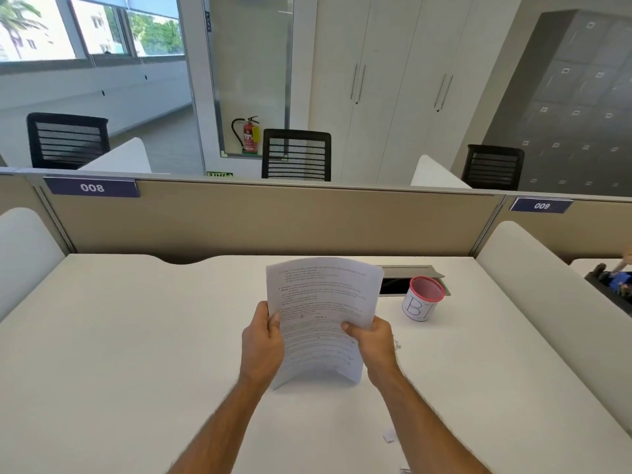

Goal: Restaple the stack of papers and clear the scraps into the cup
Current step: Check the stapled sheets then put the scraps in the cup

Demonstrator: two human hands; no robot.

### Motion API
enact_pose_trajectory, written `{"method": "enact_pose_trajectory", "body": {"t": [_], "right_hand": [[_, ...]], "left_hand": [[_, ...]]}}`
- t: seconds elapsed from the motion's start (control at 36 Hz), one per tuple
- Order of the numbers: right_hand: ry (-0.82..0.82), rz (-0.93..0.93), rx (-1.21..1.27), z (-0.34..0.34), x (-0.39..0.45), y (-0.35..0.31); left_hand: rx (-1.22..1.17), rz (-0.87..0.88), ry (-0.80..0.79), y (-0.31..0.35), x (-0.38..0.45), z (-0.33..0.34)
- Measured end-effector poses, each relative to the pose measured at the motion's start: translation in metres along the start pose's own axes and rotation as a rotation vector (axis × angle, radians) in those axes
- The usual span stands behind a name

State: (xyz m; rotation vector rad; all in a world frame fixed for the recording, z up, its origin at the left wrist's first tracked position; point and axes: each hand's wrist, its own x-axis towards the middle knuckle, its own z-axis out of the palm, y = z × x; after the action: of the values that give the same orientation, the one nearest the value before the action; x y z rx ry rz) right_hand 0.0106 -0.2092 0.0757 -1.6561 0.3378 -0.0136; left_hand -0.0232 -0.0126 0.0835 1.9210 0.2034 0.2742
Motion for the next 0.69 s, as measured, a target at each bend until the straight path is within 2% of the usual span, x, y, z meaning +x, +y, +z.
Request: {"method": "enact_pose_trajectory", "body": {"t": [0.11, 0.36, 0.69], "right_hand": [[-0.063, -0.012, 0.014, -0.007, 0.002, -0.003], [-0.372, 0.093, 0.024, -0.030, 0.005, 0.002], [-0.447, 0.166, -0.011, -0.023, -0.001, 0.030]], "left_hand": [[-0.028, -0.013, -0.013, 0.004, 0.001, -0.005], [-0.185, -0.128, -0.076, 0.012, 0.019, -0.029], [-0.190, -0.274, -0.043, 0.004, 0.027, -0.021]]}}
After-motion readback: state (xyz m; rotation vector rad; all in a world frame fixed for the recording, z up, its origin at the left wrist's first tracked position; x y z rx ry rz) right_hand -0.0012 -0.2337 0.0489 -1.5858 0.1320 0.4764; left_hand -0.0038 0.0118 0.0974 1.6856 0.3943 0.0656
